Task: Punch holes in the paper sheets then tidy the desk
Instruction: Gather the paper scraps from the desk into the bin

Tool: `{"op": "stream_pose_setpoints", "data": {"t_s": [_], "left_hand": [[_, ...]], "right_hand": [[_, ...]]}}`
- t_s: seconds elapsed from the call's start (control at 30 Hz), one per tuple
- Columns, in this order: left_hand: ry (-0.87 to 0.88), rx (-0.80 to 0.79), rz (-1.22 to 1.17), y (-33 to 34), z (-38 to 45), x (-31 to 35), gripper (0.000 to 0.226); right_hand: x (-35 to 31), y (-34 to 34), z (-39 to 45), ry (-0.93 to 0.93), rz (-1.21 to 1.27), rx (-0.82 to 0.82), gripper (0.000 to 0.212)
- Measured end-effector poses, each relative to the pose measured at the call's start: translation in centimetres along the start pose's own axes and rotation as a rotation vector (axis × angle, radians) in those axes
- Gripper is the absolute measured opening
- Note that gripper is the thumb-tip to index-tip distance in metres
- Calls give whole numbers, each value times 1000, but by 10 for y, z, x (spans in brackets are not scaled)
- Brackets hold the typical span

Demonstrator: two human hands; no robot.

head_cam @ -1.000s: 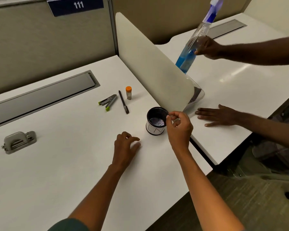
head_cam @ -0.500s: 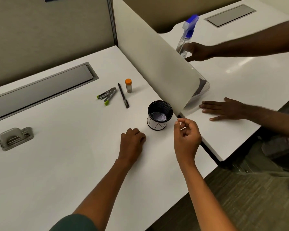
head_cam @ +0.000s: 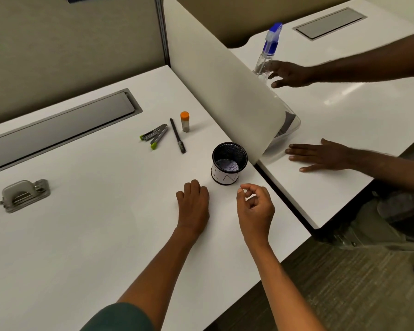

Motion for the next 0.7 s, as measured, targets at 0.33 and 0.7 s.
{"op": "stream_pose_setpoints", "data": {"t_s": [0.33, 0.7], "left_hand": [[1, 86, -72, 8, -24, -8, 28], [-255, 376, -579, -3, -39, -40, 25]], "right_hand": [[24, 14, -13, 14, -131, -127, 10], [23, 50, -16, 50, -288, -329, 12]]}}
Point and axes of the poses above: each hand's wrist, its own z-axis towards the middle knuckle, its own y-axis out of the palm, x = y × z, the point moved 3 cm from there along z, towards the middle knuckle, and after that the axes turned 14 degrees about y, right-handed, at the moved point
